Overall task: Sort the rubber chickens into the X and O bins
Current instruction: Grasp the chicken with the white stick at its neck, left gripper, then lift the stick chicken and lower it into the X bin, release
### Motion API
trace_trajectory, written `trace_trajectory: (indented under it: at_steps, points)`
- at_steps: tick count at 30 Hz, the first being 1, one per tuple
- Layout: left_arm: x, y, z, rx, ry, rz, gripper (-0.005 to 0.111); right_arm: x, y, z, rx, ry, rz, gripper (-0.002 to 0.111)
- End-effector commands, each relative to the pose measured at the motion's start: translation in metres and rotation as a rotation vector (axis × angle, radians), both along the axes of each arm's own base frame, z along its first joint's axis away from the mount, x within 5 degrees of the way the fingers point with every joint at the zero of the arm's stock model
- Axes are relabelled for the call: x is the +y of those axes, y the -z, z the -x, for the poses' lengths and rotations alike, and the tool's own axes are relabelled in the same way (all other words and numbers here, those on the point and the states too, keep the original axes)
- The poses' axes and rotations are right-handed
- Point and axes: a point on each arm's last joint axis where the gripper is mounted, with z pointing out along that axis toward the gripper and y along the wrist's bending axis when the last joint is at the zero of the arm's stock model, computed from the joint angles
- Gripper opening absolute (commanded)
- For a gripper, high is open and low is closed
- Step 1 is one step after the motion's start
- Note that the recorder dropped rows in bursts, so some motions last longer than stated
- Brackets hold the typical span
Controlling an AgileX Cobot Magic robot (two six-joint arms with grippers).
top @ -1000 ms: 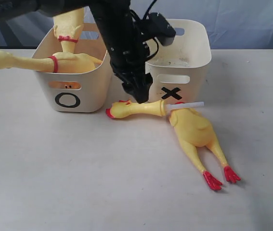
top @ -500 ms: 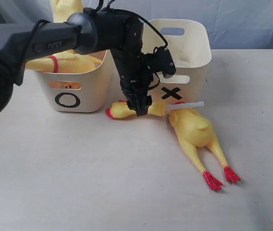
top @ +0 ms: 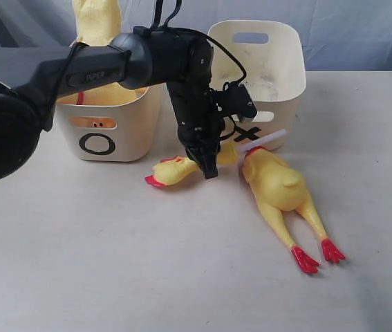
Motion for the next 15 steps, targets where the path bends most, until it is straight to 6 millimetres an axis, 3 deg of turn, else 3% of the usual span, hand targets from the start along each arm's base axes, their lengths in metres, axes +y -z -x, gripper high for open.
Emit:
trace_trajectory:
  at_steps: [1, 9, 15]
  points:
    - [0.019, -0.002, 0.009, 0.082, -0.080, -0.147, 0.000, 0.000, -0.001, 0.000, -0.014, -0.002, -0.001, -0.001]
    - [0.011, -0.105, 0.026, -0.011, -0.131, 0.173, 0.000, 0.000, -0.001, 0.000, -0.014, -0.002, -0.001, -0.001]
    - [0.005, -0.154, 0.030, -0.130, -0.152, 0.401, 0.000, 0.000, -0.001, 0.000, -0.014, -0.002, -0.001, -0.001]
